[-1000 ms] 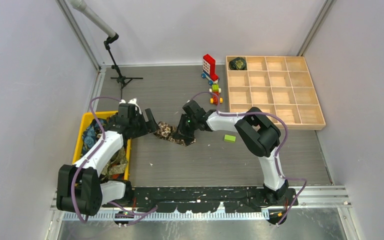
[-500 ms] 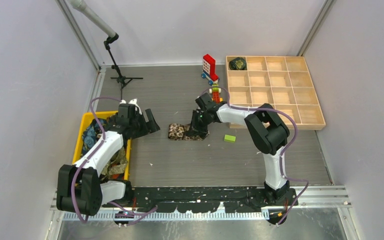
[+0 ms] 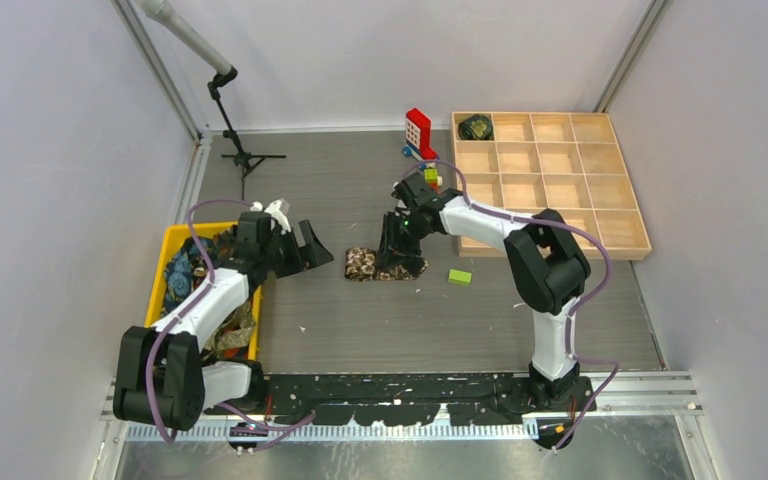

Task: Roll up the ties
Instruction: Roll the tie at the center of the board.

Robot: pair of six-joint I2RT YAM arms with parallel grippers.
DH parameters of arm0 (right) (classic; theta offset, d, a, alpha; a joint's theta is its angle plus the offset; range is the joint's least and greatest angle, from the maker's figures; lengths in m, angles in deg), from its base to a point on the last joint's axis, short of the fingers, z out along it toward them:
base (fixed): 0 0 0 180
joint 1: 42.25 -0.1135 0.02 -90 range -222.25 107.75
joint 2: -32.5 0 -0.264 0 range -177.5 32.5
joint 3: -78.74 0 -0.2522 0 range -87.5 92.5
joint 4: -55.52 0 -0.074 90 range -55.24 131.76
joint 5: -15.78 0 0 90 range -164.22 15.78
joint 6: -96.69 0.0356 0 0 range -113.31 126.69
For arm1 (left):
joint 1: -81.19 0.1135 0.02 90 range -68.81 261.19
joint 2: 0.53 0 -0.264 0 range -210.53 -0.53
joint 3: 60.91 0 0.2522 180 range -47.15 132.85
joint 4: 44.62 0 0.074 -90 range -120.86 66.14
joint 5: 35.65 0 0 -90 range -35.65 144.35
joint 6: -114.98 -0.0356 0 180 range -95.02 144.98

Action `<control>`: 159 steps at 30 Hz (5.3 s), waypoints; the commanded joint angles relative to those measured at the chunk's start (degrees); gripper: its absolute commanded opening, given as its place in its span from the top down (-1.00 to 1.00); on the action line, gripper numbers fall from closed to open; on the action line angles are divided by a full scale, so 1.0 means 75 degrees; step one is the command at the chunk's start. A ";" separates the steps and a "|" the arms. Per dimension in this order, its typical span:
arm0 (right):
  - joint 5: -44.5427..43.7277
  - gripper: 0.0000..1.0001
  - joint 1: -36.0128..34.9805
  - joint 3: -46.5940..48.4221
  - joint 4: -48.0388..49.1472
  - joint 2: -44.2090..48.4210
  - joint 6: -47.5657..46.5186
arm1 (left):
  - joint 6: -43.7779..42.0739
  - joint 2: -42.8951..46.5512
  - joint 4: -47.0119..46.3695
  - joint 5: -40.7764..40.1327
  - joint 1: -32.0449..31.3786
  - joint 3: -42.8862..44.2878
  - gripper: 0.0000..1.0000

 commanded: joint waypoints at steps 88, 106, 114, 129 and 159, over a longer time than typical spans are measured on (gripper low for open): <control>-0.1116 0.44 -0.0721 -0.2451 0.1158 0.1416 0.1455 | -0.0282 -0.1623 0.1315 0.0308 -0.1971 0.1228 0.50; -0.2186 0.44 -0.0627 -0.1942 -0.0253 0.2995 0.1033 | -0.0824 -0.1332 0.3272 -0.2997 -0.2946 0.2170 0.51; -0.2412 0.44 -0.0377 -0.2442 -0.0404 0.3678 0.1070 | -0.0843 -0.2156 0.4274 -0.5557 -0.4025 0.3164 0.51; -0.2518 0.44 0.0083 -0.2967 -0.0859 0.4944 0.0960 | -0.0755 -0.4827 0.6115 -0.8549 -0.5563 0.5197 0.52; -0.2550 0.44 0.0480 -0.2622 -0.1775 0.6442 0.0977 | -0.0757 -0.7784 0.8247 -0.9108 -0.6689 0.7657 -0.20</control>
